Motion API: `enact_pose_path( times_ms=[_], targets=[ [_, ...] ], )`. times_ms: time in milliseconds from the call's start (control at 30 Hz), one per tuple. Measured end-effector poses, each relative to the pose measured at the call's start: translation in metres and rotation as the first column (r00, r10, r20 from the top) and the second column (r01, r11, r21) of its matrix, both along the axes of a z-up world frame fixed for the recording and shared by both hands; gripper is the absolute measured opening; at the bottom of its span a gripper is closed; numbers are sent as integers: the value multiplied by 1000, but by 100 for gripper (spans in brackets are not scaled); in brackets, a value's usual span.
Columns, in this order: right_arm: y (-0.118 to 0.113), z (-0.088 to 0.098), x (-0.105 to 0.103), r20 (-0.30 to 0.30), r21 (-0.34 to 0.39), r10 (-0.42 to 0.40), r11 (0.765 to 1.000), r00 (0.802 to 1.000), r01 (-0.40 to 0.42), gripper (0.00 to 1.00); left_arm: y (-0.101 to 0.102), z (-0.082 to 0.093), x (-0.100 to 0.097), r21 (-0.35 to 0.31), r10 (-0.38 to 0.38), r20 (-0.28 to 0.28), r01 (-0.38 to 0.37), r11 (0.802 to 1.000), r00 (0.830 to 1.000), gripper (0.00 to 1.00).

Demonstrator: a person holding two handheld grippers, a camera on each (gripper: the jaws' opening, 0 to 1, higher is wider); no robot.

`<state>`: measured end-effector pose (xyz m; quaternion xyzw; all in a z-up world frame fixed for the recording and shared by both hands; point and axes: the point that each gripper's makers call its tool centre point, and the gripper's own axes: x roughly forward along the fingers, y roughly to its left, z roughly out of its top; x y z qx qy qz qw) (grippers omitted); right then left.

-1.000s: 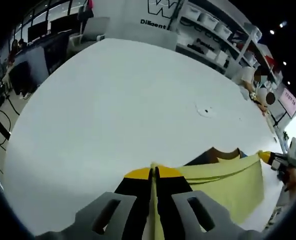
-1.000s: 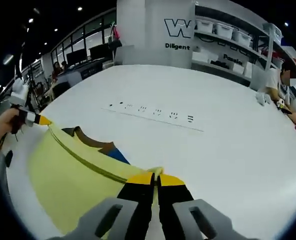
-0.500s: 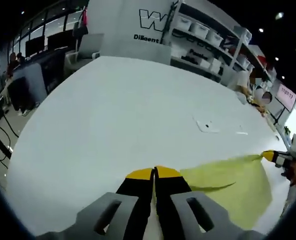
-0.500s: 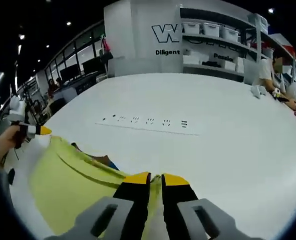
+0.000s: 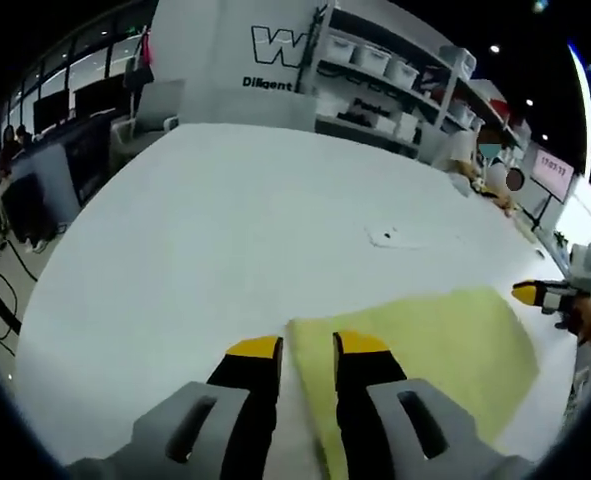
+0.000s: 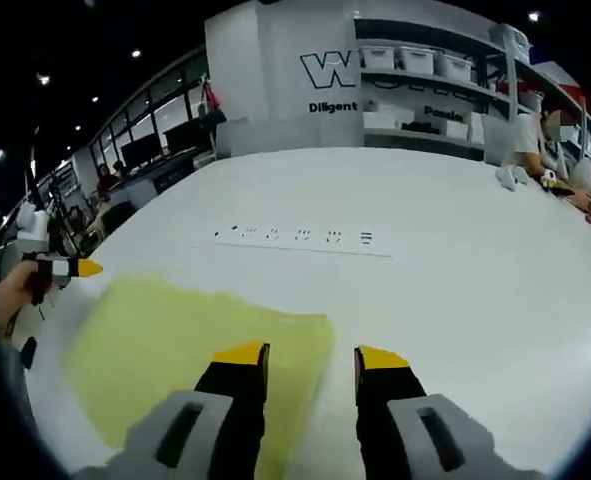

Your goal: Fold the garment on the visible template until the final outline fits inside the template.

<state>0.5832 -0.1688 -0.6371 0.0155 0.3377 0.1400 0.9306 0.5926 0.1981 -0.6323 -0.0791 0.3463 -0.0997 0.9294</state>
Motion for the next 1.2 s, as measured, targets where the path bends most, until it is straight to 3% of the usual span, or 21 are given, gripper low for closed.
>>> enact_pose_path(
  times_ms=[167, 500, 967, 1200],
  targets=[
    [5, -2, -21, -24, 3, 12, 1000, 1000, -12, 36, -5, 7, -14, -24, -13, 18, 14, 1000, 1000, 30],
    [18, -5, -56, -61, 44, 31, 999, 998, -28, 49, -10, 4, -56, -33, -46, -25, 45, 998, 999, 38],
    [23, -22, -101, -112, 37, 81, 996, 990, -78, 46, -10, -13, -108, -73, -42, -84, 36, 997, 996, 35],
    [25, -22, -120, -109, 38, 125, 992, 986, -121, 40, -12, -15, -123, -93, -57, -71, 50, 994, 996, 31]
  ],
)
